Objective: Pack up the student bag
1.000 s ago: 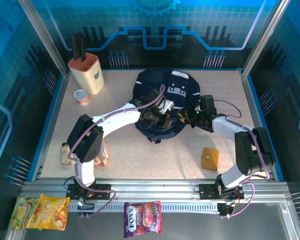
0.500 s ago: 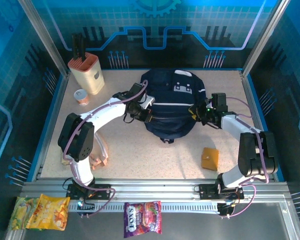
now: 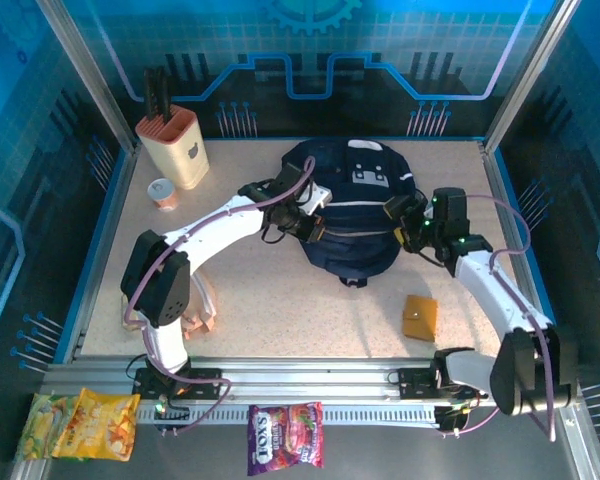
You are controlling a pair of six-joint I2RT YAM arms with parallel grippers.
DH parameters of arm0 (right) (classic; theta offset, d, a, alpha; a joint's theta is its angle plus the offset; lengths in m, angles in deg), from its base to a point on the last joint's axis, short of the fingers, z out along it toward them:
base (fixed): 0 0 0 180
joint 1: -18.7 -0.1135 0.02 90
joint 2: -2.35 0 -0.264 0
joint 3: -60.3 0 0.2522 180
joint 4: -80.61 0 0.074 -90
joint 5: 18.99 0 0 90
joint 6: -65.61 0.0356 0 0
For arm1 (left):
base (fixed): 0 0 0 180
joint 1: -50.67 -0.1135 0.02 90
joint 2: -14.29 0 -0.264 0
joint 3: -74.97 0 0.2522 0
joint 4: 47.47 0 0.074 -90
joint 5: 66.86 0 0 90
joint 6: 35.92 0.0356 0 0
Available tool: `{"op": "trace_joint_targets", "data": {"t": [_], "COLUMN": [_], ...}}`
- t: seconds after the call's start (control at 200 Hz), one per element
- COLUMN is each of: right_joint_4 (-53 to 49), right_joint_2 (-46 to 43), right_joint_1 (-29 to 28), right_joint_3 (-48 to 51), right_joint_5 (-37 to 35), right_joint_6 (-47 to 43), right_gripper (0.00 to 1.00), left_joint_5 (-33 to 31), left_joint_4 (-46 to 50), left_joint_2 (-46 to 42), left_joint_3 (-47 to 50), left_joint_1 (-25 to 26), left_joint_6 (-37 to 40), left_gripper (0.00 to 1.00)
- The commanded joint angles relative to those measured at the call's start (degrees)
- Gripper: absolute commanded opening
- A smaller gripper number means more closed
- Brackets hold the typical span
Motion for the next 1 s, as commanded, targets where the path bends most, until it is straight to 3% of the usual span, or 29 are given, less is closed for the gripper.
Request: {"op": "trace_joint_targets", "data": {"t": [0.0, 0.305, 0.465, 0.996], "right_joint_4": [-4.47, 2.32, 4.86, 11.73], "right_joint_2": [-0.47, 7.44, 8.83, 10.43], "right_joint_1": [-5.13, -9.37, -9.8, -9.8], "right_joint_3": [2.69, -1.31, -1.0, 0.93], "right_joint_5": [-5.95, -6.57, -9.05, -6.79], "right_joint_6": [7.78, 12.59, 15.05, 16.3], "right_gripper": [0.75, 0.82, 0.82, 0.83], "left_joint_5": [2.0, 2.97, 3.05, 2.35], "left_joint_4": [-1.44, 0.29, 1.02, 1.58], "left_joint_2": [-0.11, 0.84, 1.25, 2.27], "left_joint_3": [-2.86, -3.02, -3.02, -3.67], "left_joint_1": [0.75, 1.08, 1.11, 1.14], "left_joint_6": [0.26, 1.93, 2.36, 2.73], "left_gripper": [0.0, 0.0, 0.0, 0.0]}}
